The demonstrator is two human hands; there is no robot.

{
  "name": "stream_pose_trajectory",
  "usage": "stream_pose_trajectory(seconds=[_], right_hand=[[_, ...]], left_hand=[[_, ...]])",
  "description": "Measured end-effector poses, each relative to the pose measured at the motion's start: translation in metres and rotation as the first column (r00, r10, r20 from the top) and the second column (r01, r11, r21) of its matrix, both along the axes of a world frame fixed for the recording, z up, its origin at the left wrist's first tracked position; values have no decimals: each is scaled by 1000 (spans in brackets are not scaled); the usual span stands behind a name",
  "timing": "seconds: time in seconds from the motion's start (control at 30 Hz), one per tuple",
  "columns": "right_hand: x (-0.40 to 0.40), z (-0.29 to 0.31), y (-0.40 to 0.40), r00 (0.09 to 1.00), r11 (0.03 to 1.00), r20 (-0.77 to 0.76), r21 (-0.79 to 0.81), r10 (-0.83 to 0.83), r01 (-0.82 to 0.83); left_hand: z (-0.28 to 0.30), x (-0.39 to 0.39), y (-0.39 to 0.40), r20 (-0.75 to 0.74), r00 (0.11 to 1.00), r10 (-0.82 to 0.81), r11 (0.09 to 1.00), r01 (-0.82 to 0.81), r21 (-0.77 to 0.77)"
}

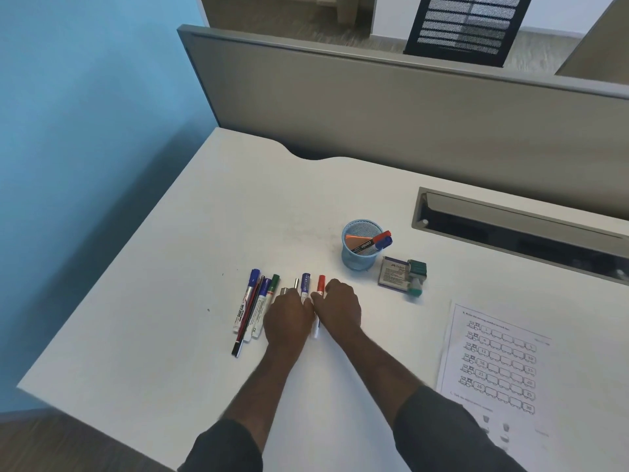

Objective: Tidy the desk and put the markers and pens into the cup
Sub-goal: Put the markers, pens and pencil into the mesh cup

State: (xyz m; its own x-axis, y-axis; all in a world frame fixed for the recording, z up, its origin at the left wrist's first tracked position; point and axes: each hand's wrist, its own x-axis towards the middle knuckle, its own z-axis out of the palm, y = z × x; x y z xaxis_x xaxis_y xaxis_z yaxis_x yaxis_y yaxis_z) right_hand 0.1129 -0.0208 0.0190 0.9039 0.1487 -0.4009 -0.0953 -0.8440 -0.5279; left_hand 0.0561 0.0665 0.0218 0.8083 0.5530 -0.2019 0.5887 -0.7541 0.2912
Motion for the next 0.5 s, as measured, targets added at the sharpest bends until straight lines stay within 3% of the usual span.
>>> stream_pose_trajectory(seconds=[0.2,0.5], right_hand=[[4,2,-2,999,998,-8,-51,31,-32],[19,34,-34,996,949,22,306,-84,73]], left_hand=[[8,-1,1,202,975,91,991,-67,-119],[44,10,2,492,864,110,967,21,-253]])
